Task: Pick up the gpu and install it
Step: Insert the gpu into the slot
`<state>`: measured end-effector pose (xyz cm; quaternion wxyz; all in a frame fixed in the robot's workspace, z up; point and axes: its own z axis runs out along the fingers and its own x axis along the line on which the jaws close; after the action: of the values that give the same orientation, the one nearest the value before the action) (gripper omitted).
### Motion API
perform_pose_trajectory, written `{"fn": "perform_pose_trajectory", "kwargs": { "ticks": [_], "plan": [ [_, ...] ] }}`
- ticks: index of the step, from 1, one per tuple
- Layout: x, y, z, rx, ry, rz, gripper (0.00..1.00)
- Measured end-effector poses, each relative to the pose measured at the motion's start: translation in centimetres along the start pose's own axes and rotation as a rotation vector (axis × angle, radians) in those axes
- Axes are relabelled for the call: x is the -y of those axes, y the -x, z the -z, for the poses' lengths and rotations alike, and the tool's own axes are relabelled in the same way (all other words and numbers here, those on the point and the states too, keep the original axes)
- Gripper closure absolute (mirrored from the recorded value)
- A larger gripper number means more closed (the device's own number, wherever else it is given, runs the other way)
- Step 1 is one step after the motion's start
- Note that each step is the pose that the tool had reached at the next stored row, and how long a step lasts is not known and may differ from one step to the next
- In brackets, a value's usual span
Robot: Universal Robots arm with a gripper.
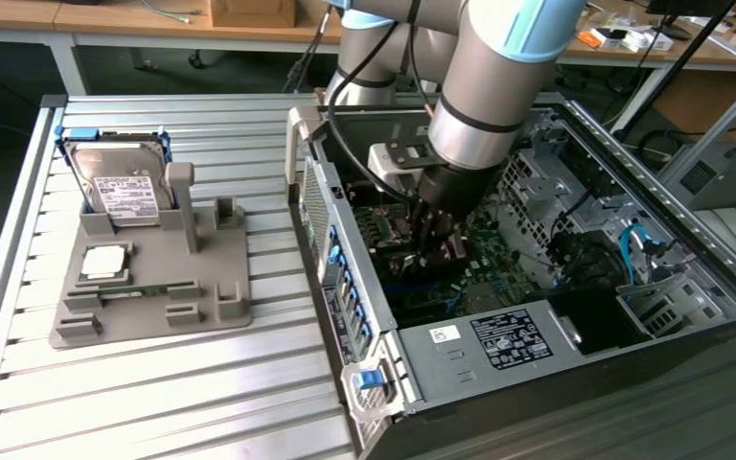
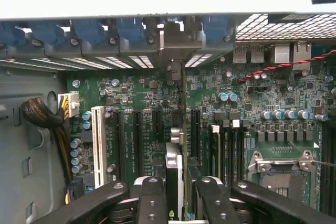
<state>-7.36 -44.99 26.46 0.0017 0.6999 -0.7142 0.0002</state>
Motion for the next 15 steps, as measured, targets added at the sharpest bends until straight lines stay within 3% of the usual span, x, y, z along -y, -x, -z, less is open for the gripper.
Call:
{"fn": "perform_pose_trajectory", "kwargs": {
  "ticks": [15],
  "plan": [
    [0.0,0.19,-0.37,-0.0004,0.0001,0.0,0.73]
  ]
}}
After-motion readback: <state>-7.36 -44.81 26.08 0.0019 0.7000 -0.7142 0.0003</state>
